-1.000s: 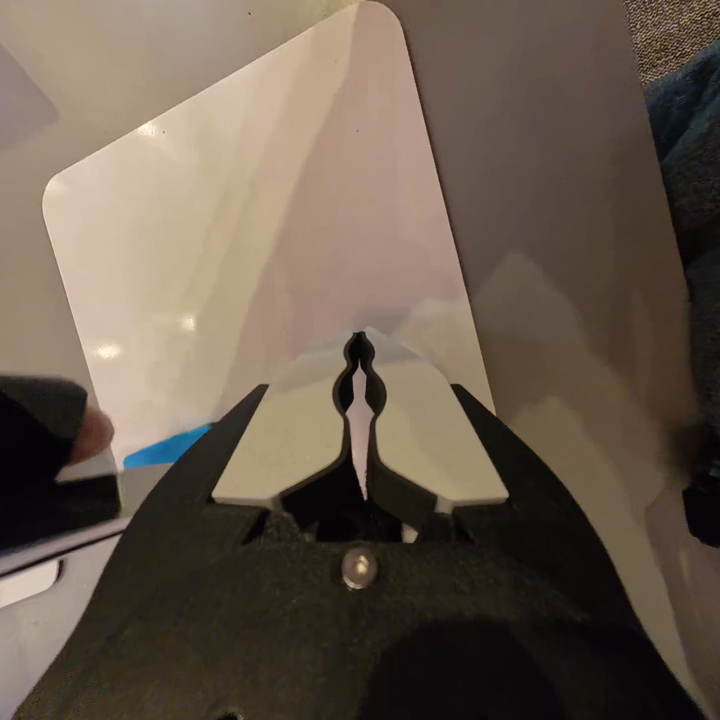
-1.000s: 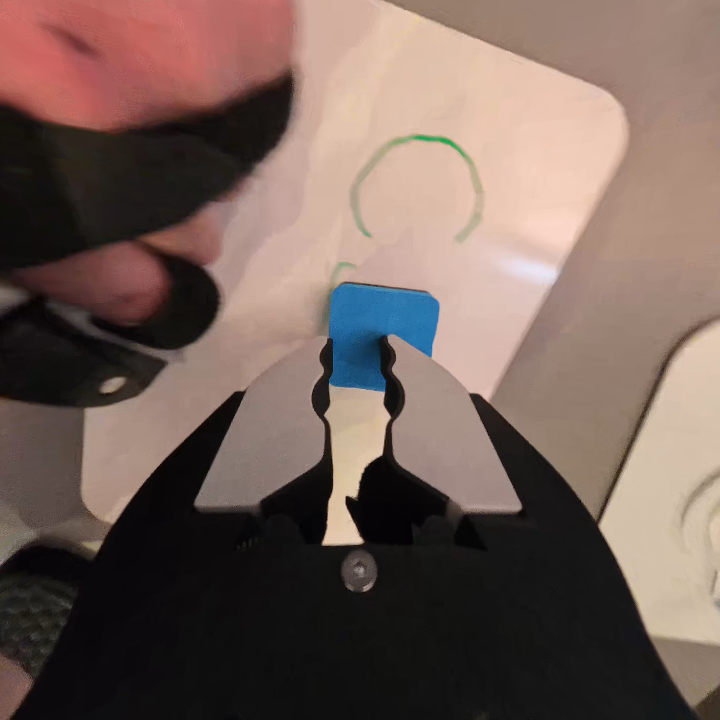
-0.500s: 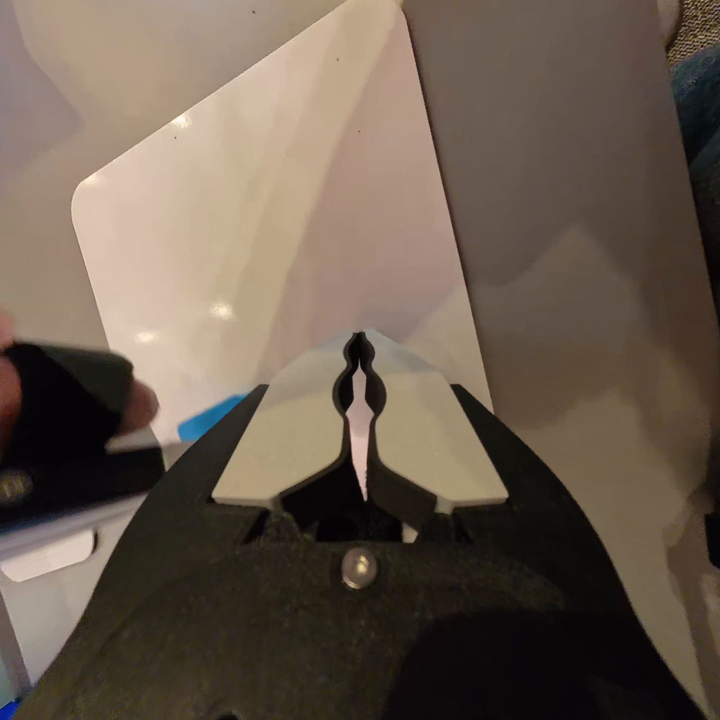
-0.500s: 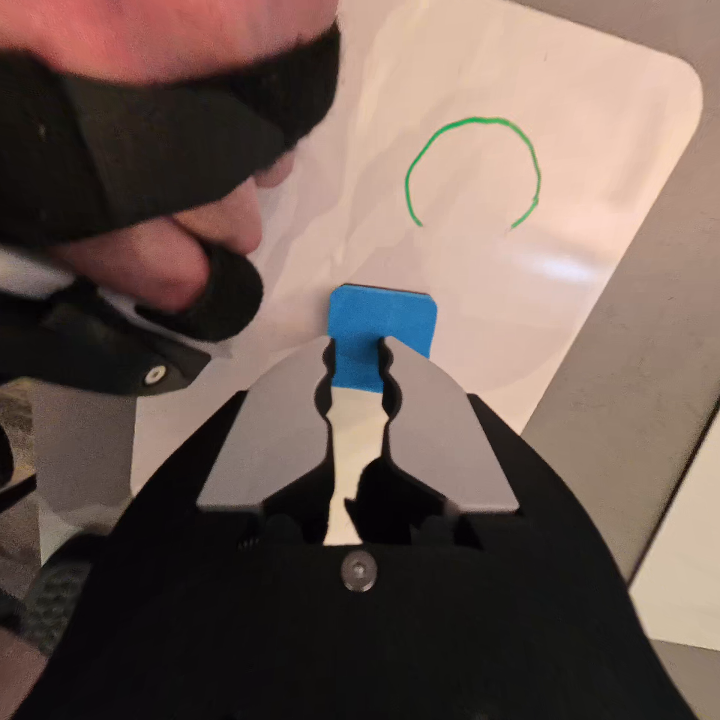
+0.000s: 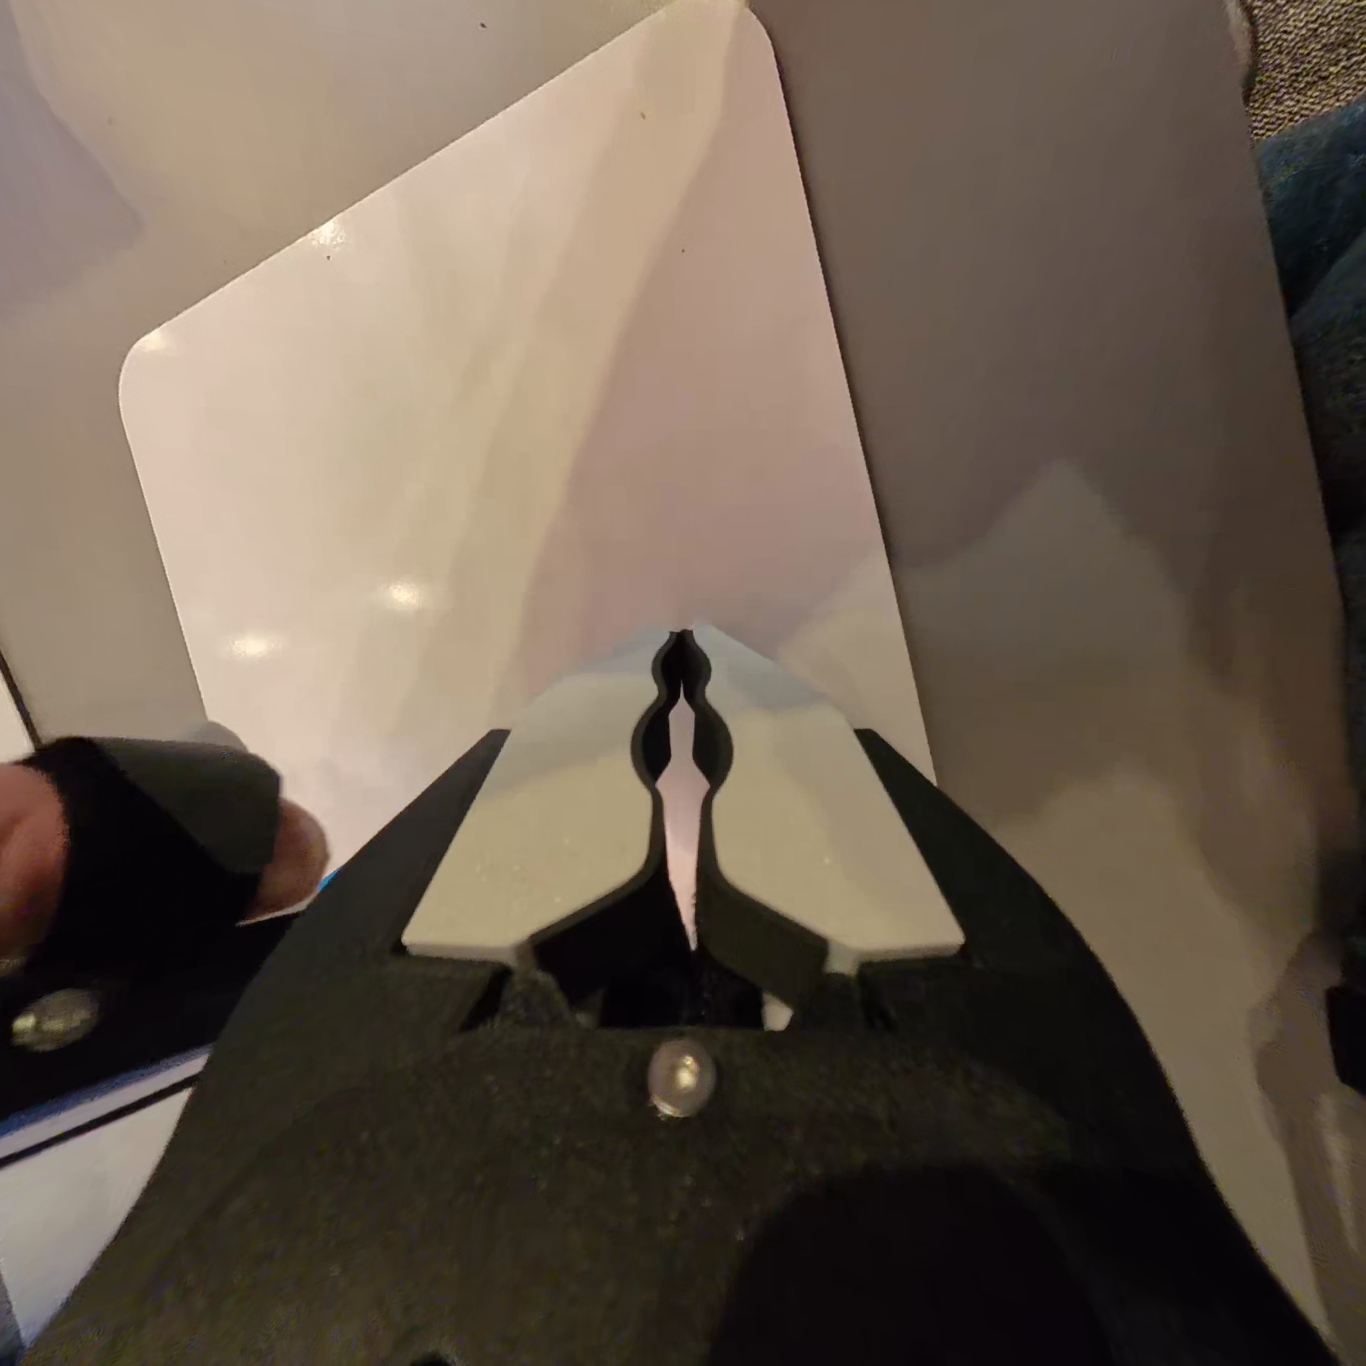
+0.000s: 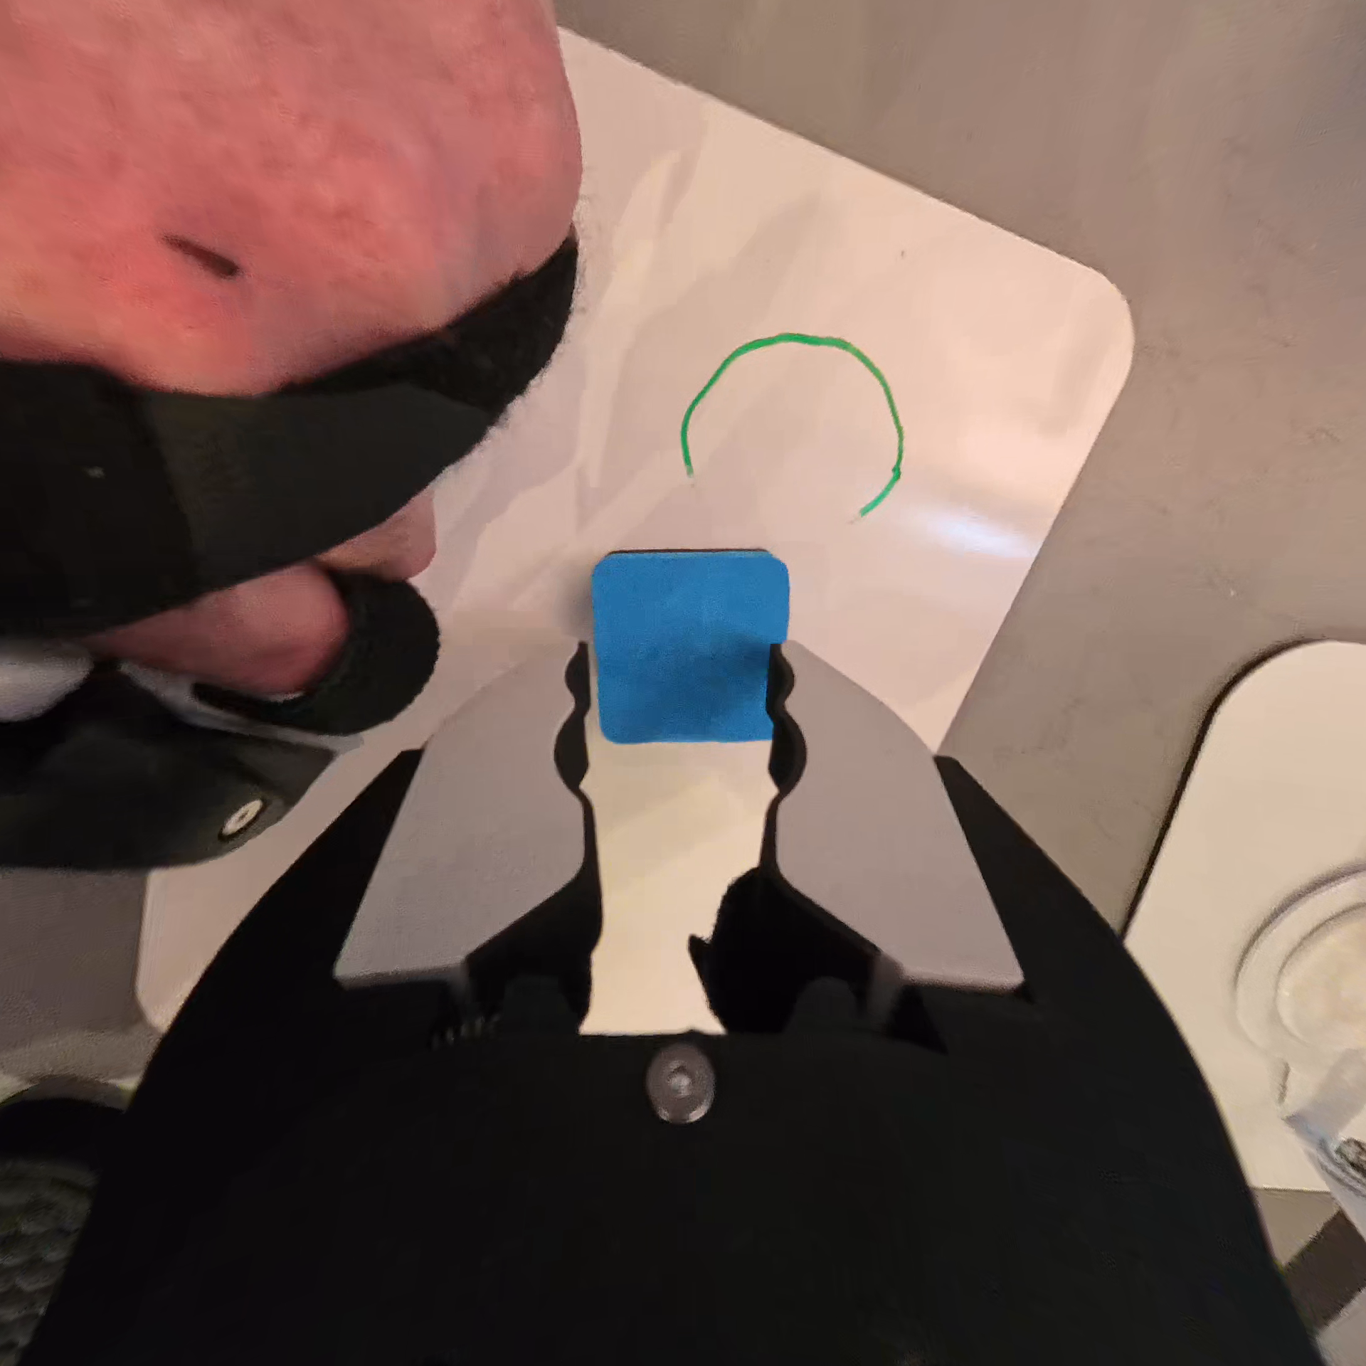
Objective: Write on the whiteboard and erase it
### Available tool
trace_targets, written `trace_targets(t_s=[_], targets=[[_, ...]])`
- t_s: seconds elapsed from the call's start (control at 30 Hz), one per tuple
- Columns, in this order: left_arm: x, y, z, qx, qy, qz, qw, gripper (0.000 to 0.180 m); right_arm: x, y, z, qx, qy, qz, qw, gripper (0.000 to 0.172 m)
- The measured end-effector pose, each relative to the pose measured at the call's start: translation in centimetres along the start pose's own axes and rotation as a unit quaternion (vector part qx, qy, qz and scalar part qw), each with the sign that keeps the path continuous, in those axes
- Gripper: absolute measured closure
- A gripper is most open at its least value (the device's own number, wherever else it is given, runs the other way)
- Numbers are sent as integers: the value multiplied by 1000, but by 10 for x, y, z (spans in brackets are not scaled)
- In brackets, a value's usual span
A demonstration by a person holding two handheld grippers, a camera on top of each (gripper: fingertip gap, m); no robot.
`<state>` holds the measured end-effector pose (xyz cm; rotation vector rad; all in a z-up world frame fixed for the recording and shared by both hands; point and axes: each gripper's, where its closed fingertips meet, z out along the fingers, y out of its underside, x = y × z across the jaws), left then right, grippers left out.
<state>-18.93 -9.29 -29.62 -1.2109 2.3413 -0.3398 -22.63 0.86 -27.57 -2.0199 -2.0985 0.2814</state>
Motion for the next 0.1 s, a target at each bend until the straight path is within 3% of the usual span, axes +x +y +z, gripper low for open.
trace_targets(t_s=[0.03, 0.1], targets=[[0, 0, 0, 1, 2, -2, 1000, 179, 1, 1, 4, -9, 3, -4, 1000, 126], [0, 0, 0, 3, 5, -4, 1000, 179, 4, -1, 5, -9, 6, -2, 1000, 127]])
